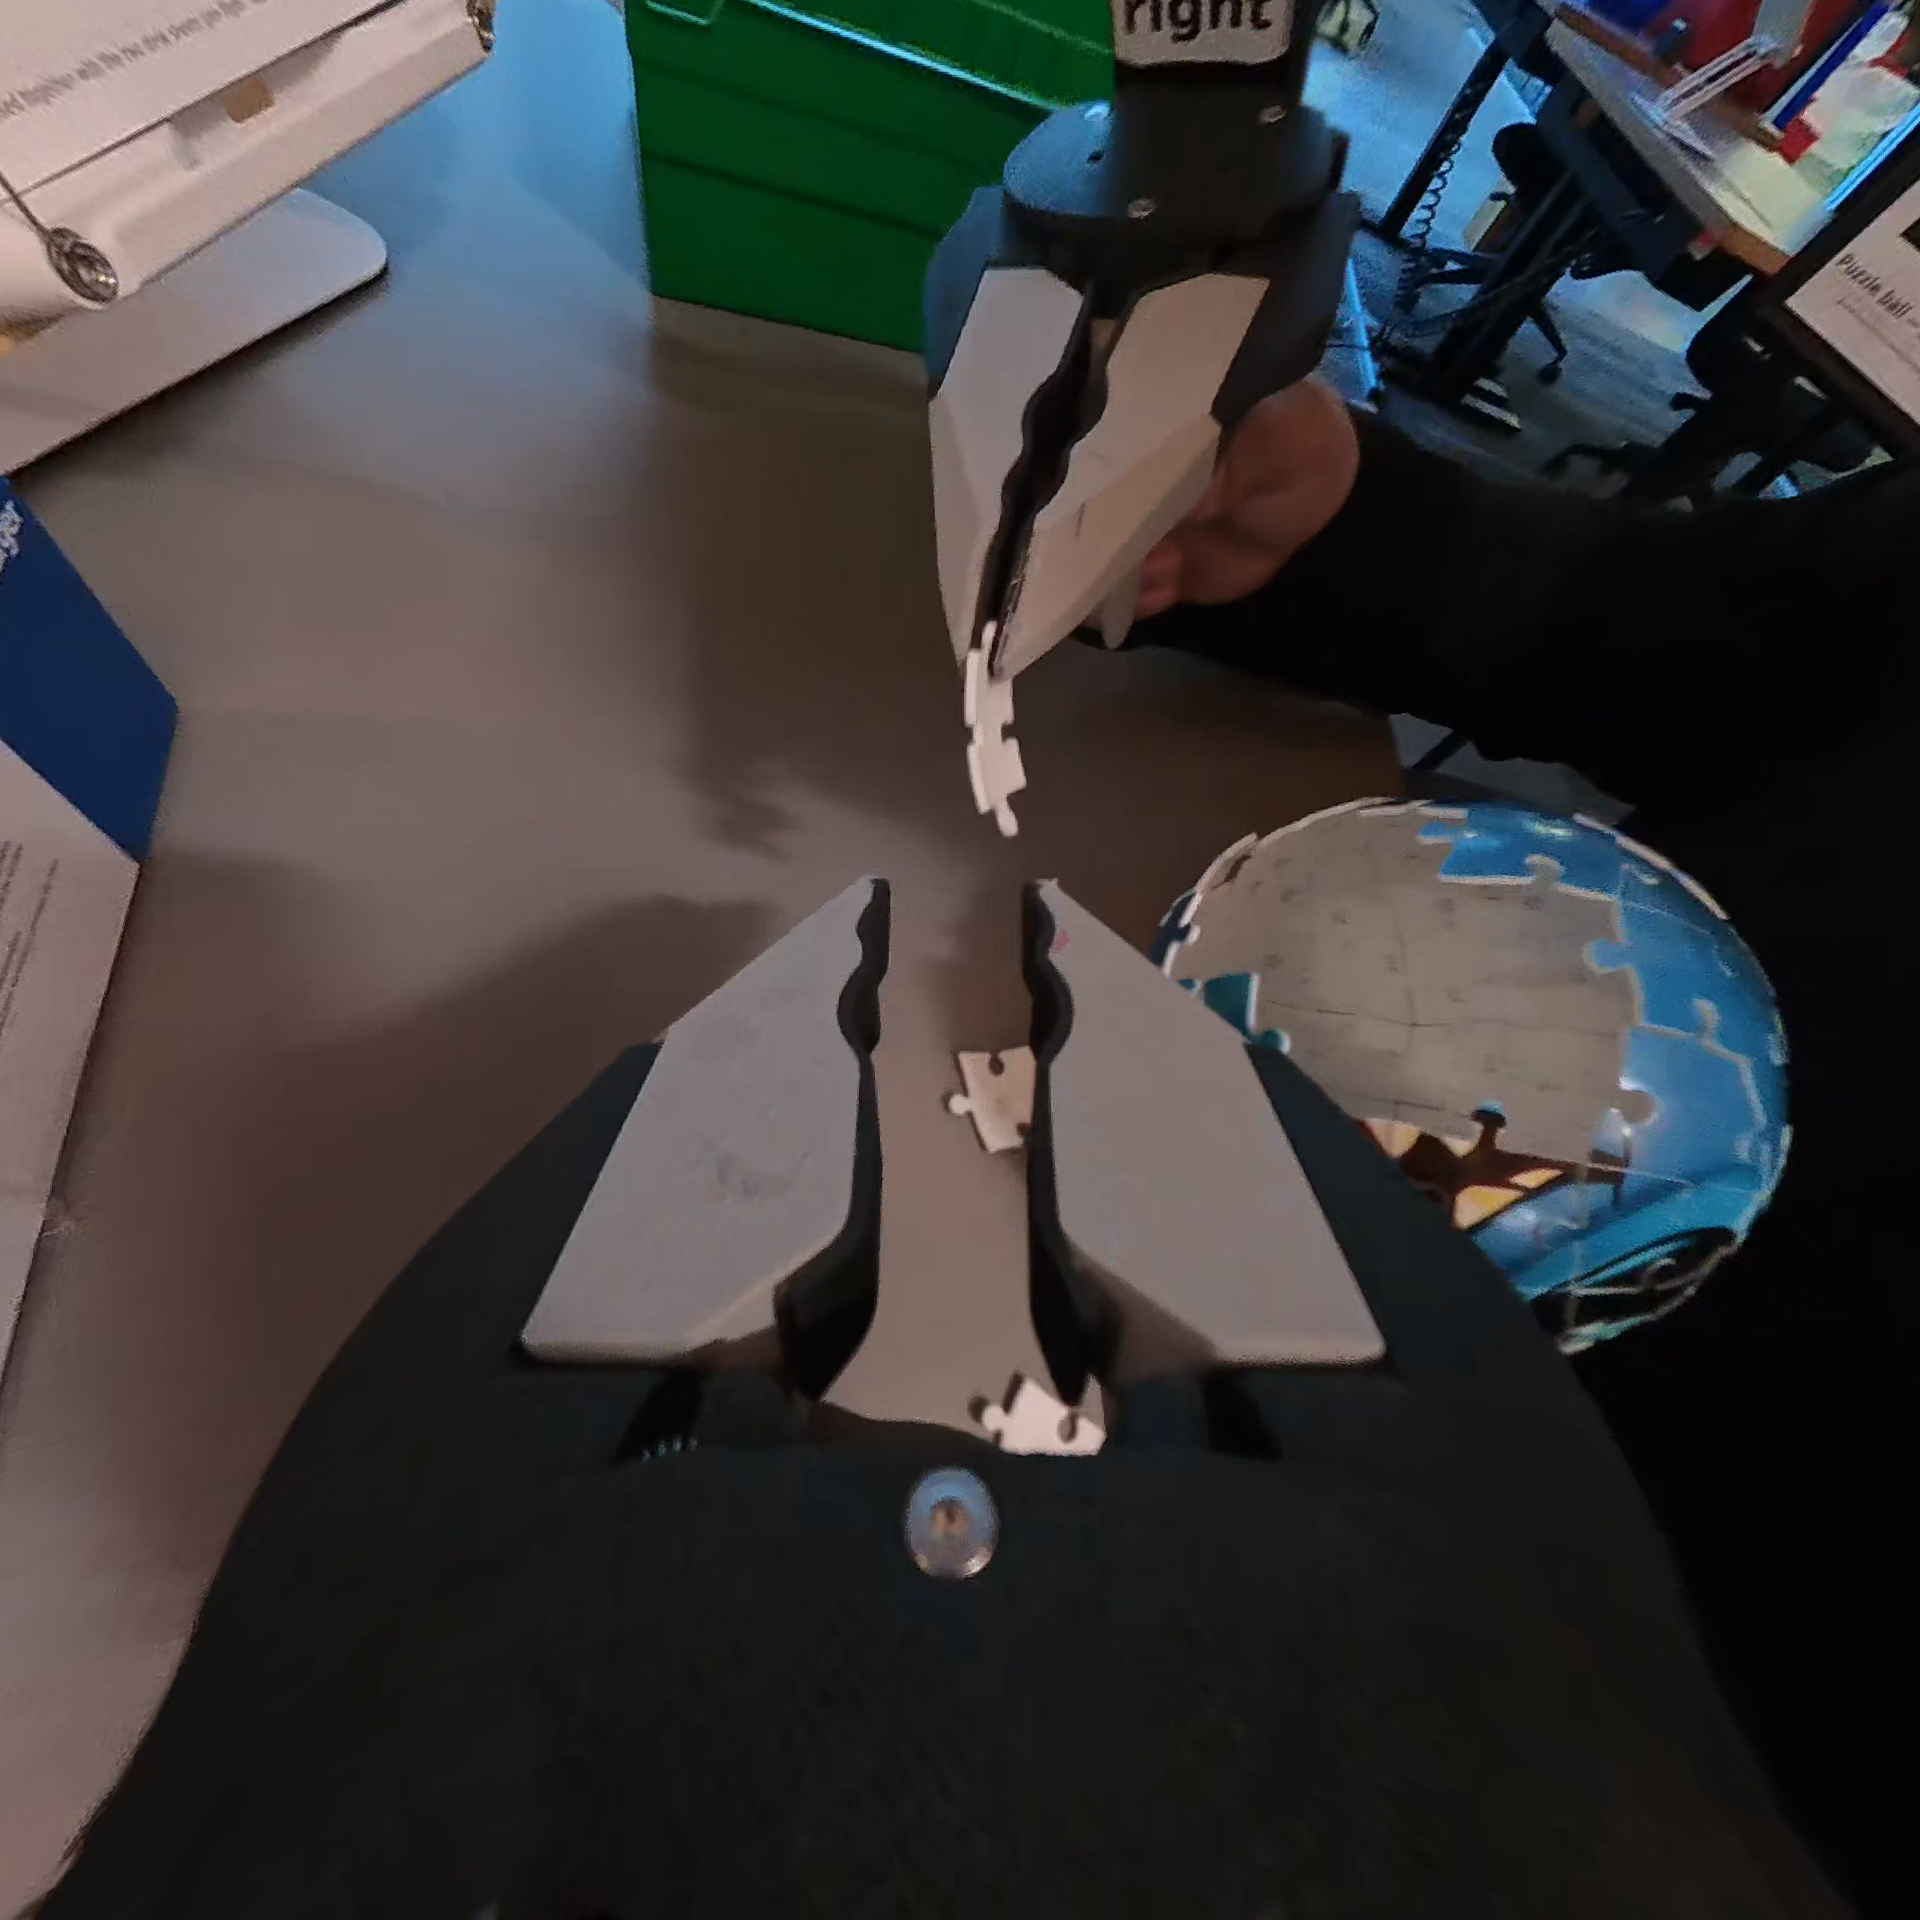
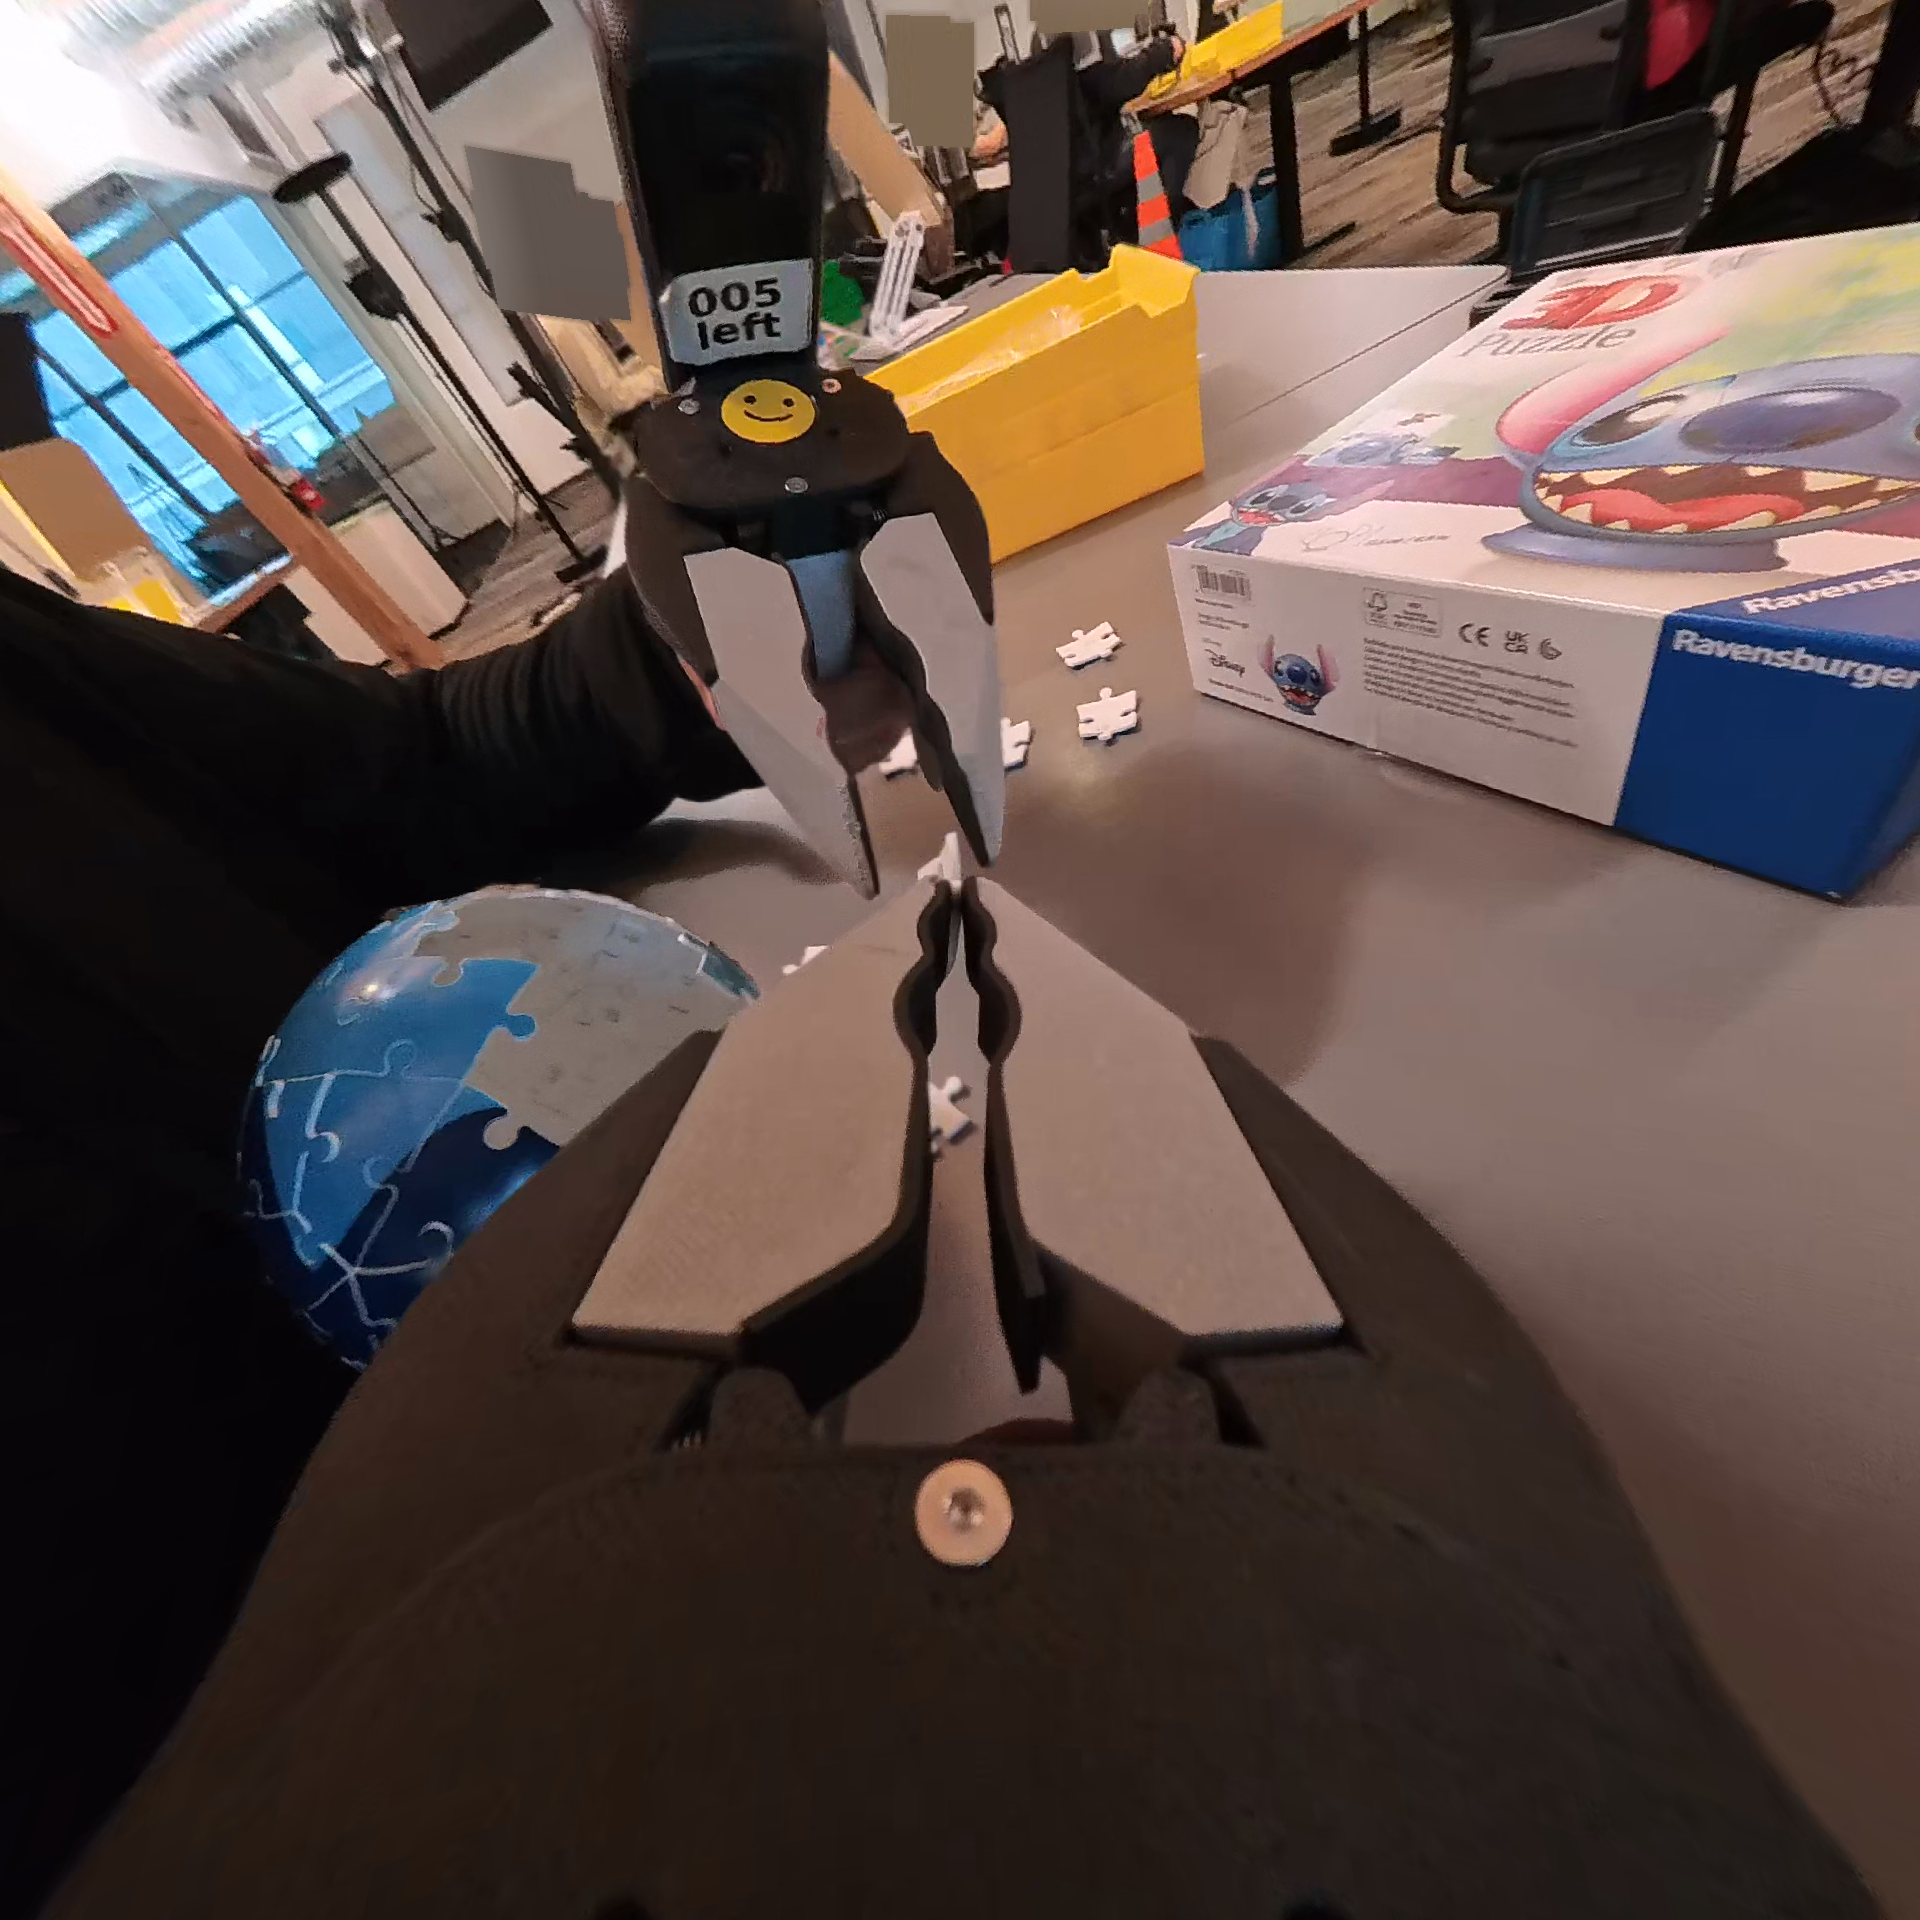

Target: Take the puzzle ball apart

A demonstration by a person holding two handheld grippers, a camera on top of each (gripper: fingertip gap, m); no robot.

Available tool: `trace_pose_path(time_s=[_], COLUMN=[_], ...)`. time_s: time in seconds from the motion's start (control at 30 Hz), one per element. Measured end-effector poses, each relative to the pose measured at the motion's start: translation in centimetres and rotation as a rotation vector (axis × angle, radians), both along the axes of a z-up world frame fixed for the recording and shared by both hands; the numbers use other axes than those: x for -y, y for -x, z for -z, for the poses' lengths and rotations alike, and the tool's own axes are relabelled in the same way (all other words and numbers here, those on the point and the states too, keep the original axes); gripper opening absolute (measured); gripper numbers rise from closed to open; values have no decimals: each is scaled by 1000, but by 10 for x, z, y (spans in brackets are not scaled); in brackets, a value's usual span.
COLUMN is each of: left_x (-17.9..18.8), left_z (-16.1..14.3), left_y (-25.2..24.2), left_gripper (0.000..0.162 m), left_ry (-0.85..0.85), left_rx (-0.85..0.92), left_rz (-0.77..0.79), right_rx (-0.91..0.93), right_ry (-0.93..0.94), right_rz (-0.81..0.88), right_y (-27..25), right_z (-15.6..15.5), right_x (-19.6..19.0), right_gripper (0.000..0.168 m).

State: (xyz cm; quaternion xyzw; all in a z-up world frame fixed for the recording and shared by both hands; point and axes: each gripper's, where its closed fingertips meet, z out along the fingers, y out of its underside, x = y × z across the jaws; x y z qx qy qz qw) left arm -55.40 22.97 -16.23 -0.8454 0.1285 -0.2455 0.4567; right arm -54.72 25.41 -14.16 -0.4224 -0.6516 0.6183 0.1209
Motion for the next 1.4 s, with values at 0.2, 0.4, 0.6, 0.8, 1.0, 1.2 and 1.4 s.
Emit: trace_pose_path(time_s=[0.2,0.4,0.6,0.8,1.0,1.2,1.4], left_x=[-6,-1,5,7,10,15,17], left_z=[-3,-9,-11,-9,-12,-6,-11], left_y=[-17,-25,-33,-31,-34,-42,-49], left_gripper=[9,0,0,0,0,0,0], left_ry=[-39,-64,-54,-37,-37,-22,-40], left_rx=[1,-32,-23,-4,-26,-169,-251], left_rz=[13,53,96,91,103,137,153], right_rx=[7,4,31,38,38,48,-4], right_ry=[21,46,52,60,68,-72,-215], right_rz=[-24,-8,-40,-28,-45,-84,-72], right_y=[-7,-19,-32,-35,-36,-36,-41], right_z=[1,0,6,2,-3,9,7], right_x=[8,12,19,12,17,36,39], right_gripper=[0,0,0,4,12,1,0])
